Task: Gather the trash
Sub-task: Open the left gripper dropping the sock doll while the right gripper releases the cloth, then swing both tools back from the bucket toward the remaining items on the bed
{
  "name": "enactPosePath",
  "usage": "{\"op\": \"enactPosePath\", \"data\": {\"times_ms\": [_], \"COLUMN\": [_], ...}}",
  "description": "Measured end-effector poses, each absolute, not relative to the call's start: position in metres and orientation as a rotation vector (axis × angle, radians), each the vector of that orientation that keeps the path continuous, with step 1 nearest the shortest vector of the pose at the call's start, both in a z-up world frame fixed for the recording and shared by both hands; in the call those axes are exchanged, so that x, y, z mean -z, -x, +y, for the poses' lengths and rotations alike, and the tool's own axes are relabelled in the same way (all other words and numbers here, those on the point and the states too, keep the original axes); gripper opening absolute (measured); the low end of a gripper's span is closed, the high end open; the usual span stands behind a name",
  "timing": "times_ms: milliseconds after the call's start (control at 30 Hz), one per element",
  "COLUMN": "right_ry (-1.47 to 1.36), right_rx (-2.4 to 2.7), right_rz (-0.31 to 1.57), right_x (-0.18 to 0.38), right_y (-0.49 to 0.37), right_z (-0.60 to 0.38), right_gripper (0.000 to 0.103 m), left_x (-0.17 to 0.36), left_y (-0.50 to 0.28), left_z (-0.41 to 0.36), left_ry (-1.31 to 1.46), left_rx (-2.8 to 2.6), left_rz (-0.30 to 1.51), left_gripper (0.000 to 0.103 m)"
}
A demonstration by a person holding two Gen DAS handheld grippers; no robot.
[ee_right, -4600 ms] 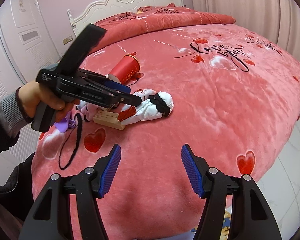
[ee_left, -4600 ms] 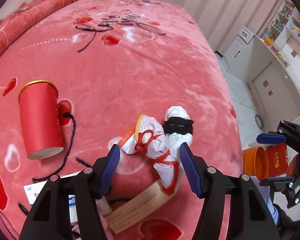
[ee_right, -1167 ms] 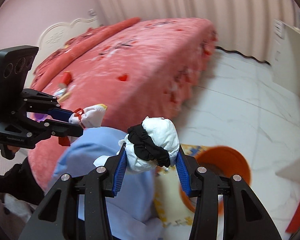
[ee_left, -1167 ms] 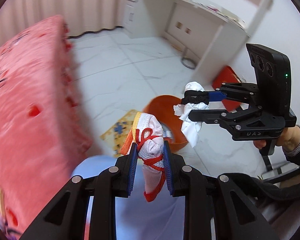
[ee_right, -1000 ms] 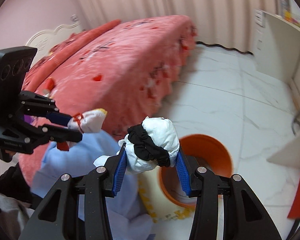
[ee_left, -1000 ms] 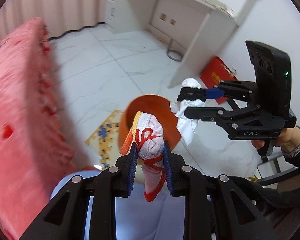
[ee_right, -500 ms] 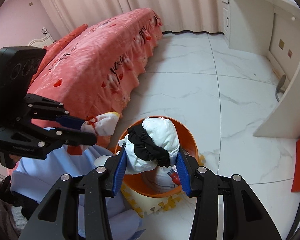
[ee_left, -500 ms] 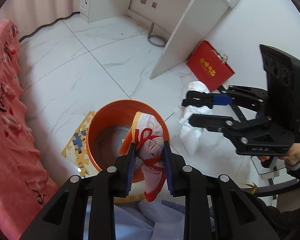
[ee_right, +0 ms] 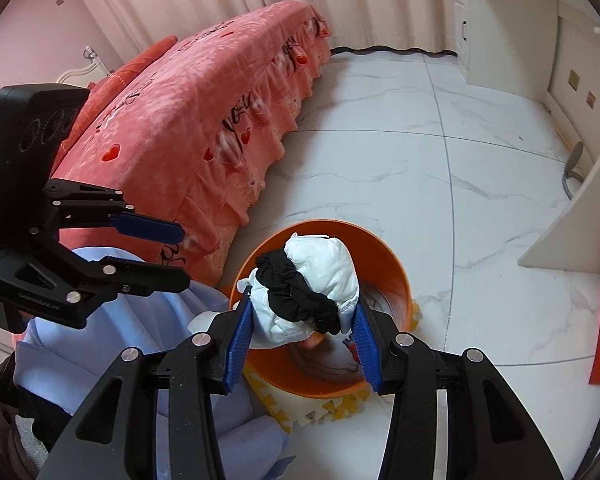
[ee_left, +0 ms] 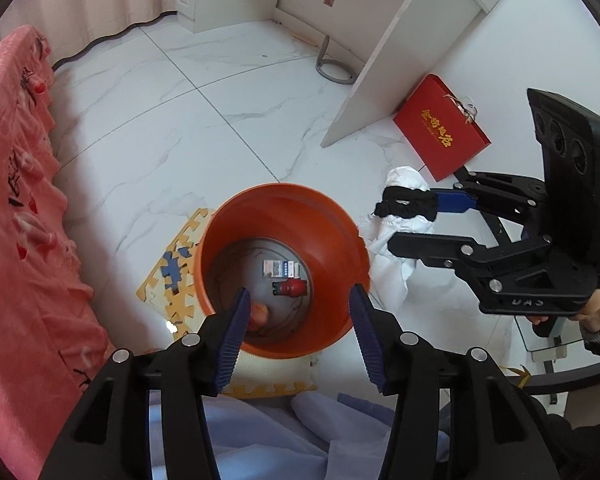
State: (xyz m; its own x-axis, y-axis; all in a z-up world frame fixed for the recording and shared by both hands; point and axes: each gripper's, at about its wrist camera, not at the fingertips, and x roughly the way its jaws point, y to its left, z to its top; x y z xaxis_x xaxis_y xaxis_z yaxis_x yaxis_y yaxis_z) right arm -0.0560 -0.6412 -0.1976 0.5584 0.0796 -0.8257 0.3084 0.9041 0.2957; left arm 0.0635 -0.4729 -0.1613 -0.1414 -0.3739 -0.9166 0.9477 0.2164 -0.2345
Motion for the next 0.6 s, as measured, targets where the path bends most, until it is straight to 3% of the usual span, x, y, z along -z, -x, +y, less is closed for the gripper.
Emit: {"op": "enactPosePath", "data": {"times_ms": [233,600], "right_ry": [-0.424,-0.42], "right_rx": [0.145,0.155], "right_rz": [0.991,1.012], "right_x": [0.2,0.202], "right_y": [0.039,0.035], "right_z": [-0.638,-0.635], "right_gripper": [0.055,0.055], "left_x": [0.161,0.164], "left_y": [-0.071,-0.077], "left_z": [-0.464,-0.452], "left_ry": [-0.641,-0.625], "left_rx": [1.267,1.25], "left_rz": [1.19,1.202], "left_gripper": [0.053,0.053]}}
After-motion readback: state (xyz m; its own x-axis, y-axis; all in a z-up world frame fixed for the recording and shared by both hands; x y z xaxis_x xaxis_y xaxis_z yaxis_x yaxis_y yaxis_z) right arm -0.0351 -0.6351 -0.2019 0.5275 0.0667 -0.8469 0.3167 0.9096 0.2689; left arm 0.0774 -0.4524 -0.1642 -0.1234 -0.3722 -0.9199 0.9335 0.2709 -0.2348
